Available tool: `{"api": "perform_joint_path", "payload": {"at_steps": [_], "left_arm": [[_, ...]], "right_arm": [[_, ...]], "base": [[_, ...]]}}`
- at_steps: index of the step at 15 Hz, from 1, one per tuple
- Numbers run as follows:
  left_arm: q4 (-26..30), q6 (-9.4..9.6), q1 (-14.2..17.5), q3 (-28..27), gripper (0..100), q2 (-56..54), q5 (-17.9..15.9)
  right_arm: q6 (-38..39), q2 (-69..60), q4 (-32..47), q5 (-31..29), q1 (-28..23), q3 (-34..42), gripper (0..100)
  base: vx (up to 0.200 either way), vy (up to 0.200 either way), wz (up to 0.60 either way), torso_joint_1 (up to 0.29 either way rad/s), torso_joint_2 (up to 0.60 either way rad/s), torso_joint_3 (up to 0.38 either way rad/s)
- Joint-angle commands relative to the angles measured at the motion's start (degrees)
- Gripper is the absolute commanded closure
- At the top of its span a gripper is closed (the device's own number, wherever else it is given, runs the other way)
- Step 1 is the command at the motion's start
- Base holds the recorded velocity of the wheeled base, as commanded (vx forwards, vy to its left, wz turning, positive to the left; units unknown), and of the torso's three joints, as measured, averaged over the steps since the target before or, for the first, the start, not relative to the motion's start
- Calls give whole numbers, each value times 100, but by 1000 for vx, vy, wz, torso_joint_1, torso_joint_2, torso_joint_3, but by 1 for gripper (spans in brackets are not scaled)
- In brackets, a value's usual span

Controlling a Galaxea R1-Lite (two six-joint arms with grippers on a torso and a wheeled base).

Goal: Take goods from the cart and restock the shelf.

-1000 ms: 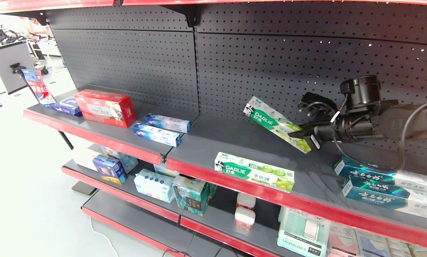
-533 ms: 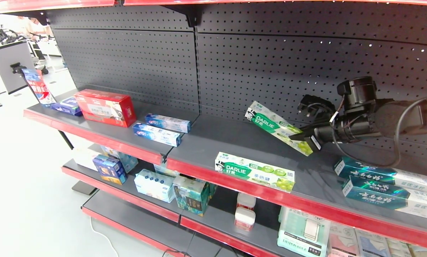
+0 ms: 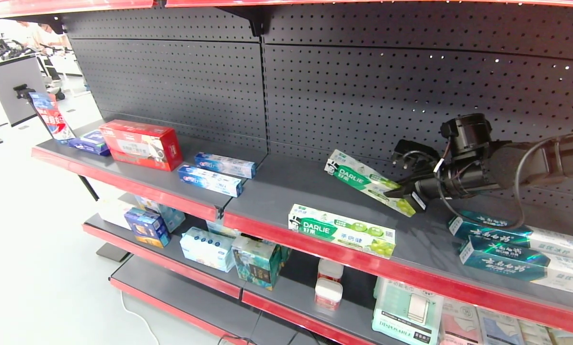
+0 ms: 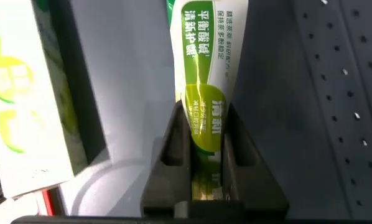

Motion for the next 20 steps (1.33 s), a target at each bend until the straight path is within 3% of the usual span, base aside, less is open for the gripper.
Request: {"api": "perform_joint_path", "payload": {"at_steps": [1, 20], "left_arm": [[0, 1, 0, 0, 0, 0, 0], [0, 1, 0, 0, 0, 0, 0]], "right_arm": [[-31, 14, 19, -5, 45, 51, 100], [-216, 94, -7, -375, 379, 165, 100]], "base": [[0, 0, 0, 0, 0, 0], [0, 0, 0, 0, 0, 0]]}}
